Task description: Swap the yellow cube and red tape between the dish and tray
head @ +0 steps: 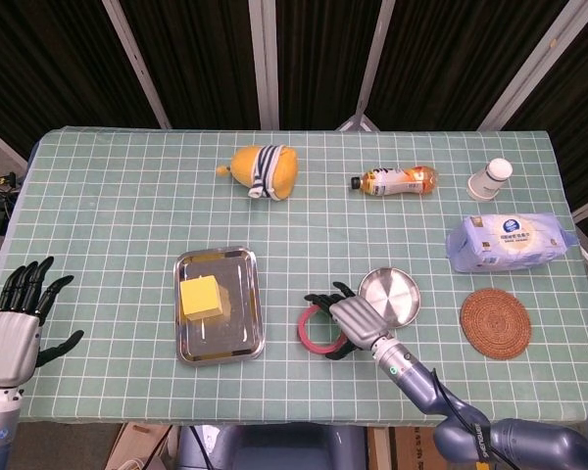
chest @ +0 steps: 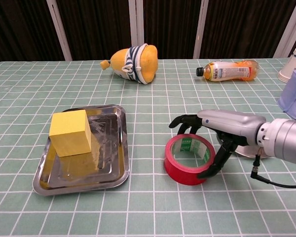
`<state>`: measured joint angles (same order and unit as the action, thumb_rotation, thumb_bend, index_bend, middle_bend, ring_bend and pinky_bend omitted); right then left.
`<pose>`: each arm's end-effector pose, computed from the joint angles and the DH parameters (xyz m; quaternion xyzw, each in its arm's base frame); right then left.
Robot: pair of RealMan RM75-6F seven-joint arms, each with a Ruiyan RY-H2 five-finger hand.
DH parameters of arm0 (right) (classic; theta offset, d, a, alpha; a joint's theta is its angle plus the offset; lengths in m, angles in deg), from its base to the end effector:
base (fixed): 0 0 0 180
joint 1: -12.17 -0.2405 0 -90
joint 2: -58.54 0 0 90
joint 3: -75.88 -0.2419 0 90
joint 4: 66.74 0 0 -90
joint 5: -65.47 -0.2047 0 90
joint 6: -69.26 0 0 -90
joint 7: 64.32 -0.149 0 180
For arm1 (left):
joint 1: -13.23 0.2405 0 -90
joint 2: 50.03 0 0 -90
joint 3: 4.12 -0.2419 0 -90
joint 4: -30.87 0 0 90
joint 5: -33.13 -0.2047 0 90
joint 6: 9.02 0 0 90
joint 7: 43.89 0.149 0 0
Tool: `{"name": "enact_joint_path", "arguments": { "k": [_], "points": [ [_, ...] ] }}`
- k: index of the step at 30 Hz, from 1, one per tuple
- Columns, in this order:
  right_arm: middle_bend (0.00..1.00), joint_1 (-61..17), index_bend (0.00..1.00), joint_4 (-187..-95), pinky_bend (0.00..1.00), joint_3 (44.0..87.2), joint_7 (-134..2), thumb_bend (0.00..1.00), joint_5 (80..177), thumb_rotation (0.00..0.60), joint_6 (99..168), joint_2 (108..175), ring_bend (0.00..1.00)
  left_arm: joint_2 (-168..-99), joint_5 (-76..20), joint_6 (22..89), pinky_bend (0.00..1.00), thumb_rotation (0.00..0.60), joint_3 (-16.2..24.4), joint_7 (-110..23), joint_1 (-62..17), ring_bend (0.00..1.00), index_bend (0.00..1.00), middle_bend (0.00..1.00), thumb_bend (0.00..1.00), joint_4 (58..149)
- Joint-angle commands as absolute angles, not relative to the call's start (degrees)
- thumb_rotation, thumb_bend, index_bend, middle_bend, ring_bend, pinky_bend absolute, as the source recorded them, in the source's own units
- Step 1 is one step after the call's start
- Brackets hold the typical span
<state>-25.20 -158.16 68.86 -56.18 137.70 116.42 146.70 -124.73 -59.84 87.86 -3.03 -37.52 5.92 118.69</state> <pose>-0.1346 -0.2799 -0.0425 0.7604 -0.4645 0.3605 0.2759 -0.2599 0.1858 0.1265 -0.5934 -0.2990 -0.4728 0.5787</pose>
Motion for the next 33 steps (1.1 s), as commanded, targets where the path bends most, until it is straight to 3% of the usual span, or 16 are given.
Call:
{"name": "enact_joint_path", "arguments": {
  "k": [1,8,22,33],
  "points": [
    [0.28,-25.2,0.18,-157.9,0.08,69.0,-56.2,0.03,137.6,0.6,116.9,146.9,0.36,-124.8,-59.9,87.8,0.06,0.6,-2.9,-37.7,6.0,0.0,0.22,0.0,0.12,118.7],
    [0.29,-24.8,0.2,-158.6,0.09,68.7,-57.1,0.06,138.5,0.6,119.2,145.8,0.39,-125.0,-60.0,88.0,0.06,0.6,-2.3,-38.1,6.3,0.0,0.22,0.0,0.13,118.5],
    [0.29,-22.6,0.2,-159.4,0.09,66.4,-63.0,0.05,137.5,0.6,121.7,134.8,0.39,-125.2,-60.5,87.1,0.06,0.6,-2.0,-37.8,6.5,0.0,0.23,0.0,0.13,118.4],
    [0.29,-22.6,0.2,-153.9,0.09,67.6,-68.0,0.05,138.0,0.6,119.3,134.3,0.39,-125.7,-60.9,87.1,0.06,0.6,-1.6,-37.0,6.7,0.0,0.23,0.0,0.13,118.1]
  ]
}}
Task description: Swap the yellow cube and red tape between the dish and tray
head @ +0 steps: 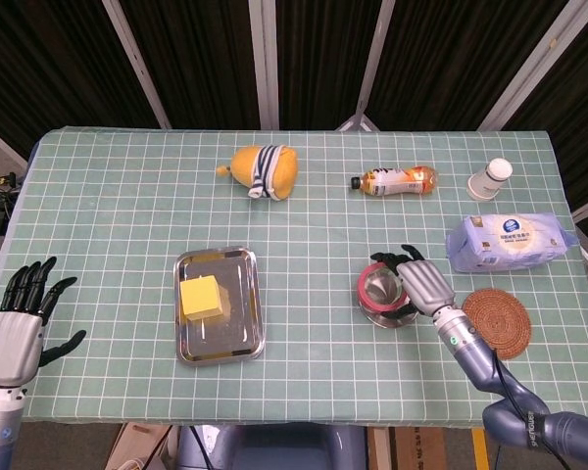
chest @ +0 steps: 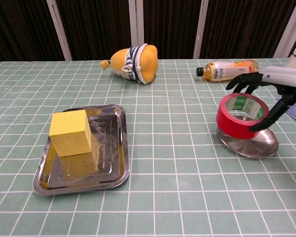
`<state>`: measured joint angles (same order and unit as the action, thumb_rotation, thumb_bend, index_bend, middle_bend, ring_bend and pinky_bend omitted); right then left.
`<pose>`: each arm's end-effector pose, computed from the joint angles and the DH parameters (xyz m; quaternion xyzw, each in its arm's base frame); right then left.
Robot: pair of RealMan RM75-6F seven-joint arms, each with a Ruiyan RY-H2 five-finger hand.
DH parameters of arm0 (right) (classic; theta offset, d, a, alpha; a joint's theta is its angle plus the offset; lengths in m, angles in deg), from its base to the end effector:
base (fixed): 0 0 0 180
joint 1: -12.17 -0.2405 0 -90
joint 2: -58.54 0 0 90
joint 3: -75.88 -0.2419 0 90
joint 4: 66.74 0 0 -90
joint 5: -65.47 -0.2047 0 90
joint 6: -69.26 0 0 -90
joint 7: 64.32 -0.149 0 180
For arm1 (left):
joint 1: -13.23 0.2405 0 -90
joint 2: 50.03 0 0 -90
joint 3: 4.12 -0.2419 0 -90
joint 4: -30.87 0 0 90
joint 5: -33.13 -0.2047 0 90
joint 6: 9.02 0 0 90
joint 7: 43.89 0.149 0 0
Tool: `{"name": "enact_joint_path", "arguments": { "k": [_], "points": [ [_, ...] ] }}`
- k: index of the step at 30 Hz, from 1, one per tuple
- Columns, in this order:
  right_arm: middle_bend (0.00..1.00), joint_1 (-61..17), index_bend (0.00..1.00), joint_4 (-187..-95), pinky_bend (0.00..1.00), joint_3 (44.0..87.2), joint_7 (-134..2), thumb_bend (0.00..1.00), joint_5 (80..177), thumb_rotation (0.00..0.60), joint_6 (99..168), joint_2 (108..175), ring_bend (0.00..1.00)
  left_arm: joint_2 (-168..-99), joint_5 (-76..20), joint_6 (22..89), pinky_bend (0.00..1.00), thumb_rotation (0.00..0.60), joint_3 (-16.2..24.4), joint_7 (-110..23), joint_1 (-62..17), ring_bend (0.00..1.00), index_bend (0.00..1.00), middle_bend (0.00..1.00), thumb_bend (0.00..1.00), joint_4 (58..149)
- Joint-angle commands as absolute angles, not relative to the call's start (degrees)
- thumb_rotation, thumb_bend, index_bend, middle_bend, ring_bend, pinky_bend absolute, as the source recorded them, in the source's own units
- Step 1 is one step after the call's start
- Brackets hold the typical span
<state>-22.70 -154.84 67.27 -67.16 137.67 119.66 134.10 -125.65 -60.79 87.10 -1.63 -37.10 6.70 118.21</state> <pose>-0.1976 -0.3239 0.0422 0.7003 -0.4750 0.3725 0.3809 -0.2588 0.1865 0.1235 -0.5919 -0.2963 -0.4748 0.5800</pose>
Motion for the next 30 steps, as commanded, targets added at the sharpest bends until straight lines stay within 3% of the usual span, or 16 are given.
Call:
{"name": "enact_joint_path", "arguments": {
  "k": [1,8,12,20,27,30],
  "points": [
    [0.29,-22.7,0.2,-153.2,0.09,67.8,-68.4,0.05,138.2,0.6,119.1,134.5,0.39,-125.8,-60.9,87.0,0.06,0.6,-1.6,-36.9,6.7,0.0,0.23,0.0,0.13,118.1],
    [0.29,-22.6,0.2,-150.4,0.09,68.6,-71.1,0.05,139.1,0.6,118.4,135.5,0.38,-126.1,-61.0,86.6,0.06,0.6,-1.5,-36.5,6.7,0.0,0.23,0.0,0.13,118.1],
    [0.28,-22.5,0.17,-149.4,0.06,69.0,-73.1,0.05,139.9,0.6,117.8,135.7,0.32,-126.2,-60.8,86.3,0.06,0.6,-1.5,-36.6,6.7,0.0,0.23,0.0,0.13,118.2],
    [0.05,-23.0,0.03,-148.7,0.0,70.0,-72.4,0.02,139.8,0.6,116.0,135.3,0.0,-125.9,-60.7,85.9,0.06,0.6,-1.4,-36.0,6.8,0.0,0.23,0.0,0.13,118.3],
    [0.01,-22.3,0.0,-151.5,0.0,70.0,-70.9,0.0,139.2,0.6,117.3,133.6,0.0,-125.6,-60.8,85.2,0.06,0.6,-1.6,-35.6,6.7,0.0,0.23,0.0,0.13,118.4],
    [0.01,-20.1,0.0,-156.1,0.0,70.0,-69.5,0.0,140.6,0.6,122.2,130.2,0.0,-125.4,-60.2,85.0,0.06,0.6,-1.4,-35.4,6.9,0.0,0.23,0.0,0.13,118.7]
  ]
}}
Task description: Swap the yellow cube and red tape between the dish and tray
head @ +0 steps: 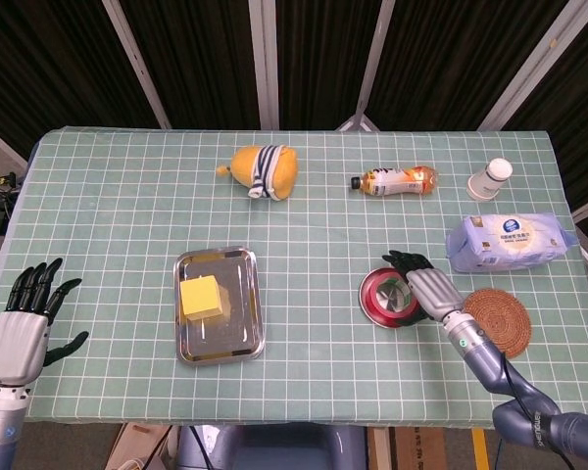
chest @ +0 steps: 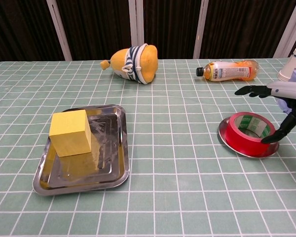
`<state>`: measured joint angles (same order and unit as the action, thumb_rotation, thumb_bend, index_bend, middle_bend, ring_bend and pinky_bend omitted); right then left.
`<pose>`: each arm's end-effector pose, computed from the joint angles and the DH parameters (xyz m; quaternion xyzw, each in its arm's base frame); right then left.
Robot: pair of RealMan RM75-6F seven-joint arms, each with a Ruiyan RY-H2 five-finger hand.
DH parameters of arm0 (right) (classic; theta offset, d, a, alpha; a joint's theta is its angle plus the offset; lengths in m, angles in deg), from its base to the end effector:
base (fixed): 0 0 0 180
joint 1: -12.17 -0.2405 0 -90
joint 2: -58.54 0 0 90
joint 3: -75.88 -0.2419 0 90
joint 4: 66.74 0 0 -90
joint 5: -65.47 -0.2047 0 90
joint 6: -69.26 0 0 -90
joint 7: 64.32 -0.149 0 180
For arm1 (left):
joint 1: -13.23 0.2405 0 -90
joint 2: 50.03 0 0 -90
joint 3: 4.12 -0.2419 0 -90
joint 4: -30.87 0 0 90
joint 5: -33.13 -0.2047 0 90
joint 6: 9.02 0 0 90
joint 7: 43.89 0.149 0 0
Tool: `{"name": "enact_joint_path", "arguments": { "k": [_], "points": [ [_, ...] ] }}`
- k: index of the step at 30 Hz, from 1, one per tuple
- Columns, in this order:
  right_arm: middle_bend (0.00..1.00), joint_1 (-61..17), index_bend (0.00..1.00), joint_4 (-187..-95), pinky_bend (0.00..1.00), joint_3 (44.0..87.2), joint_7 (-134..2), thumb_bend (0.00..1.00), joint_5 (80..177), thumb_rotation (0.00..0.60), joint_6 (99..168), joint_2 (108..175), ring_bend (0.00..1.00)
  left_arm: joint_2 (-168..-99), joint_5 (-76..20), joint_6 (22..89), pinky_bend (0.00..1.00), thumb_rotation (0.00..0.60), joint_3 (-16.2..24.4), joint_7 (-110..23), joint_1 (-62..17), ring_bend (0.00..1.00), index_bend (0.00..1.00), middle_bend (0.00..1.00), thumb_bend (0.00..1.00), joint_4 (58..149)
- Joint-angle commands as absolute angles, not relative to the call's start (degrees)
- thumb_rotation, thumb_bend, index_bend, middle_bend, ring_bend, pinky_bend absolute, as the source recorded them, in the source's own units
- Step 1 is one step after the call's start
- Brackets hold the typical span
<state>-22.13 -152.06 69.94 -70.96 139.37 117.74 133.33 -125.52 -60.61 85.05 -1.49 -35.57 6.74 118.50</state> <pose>-0.2218 -0.3179 0.0414 0.7059 -0.4903 0.3418 0.3800 -0.2600 0.1877 0.1193 -0.6035 -0.2987 -0.4578 0.5805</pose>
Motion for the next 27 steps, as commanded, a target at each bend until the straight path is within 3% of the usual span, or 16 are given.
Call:
{"name": "enact_joint_path", "arguments": {
  "k": [1,7,12,22,27],
  "points": [
    [0.01,-18.7,0.0,-157.7,0.0,70.1,-68.5,0.0,141.4,0.6,125.3,129.0,0.0,-125.3,-59.8,84.9,0.06,0.6,-1.3,-35.1,7.0,0.0,0.23,0.0,0.13,119.0],
    [0.01,-8.7,0.0,-162.7,0.0,73.2,-59.7,0.0,144.1,0.6,142.0,125.2,0.0,-123.4,-57.8,84.4,0.06,0.6,-1.4,-33.4,8.1,0.0,0.23,0.0,0.13,122.1],
    [0.01,-0.4,0.0,-159.6,0.0,76.0,-58.7,0.0,148.4,0.6,155.1,127.9,0.0,-121.3,-57.5,85.1,0.06,0.6,-2.2,-33.1,9.5,0.0,0.23,0.0,0.13,124.2],
    [0.01,3.6,0.0,-155.0,0.0,75.3,-56.5,0.0,153.3,0.6,163.5,130.3,0.0,-120.1,-58.0,84.4,0.06,0.6,-2.9,-34.0,9.9,0.0,0.23,0.0,0.13,124.8],
    [0.01,4.0,0.0,-155.1,0.0,75.2,-56.2,0.0,154.1,0.6,163.3,130.2,0.0,-120.1,-58.8,83.2,0.06,0.6,-3.3,-34.9,9.4,0.0,0.23,0.0,0.13,124.2]
  ]
}}
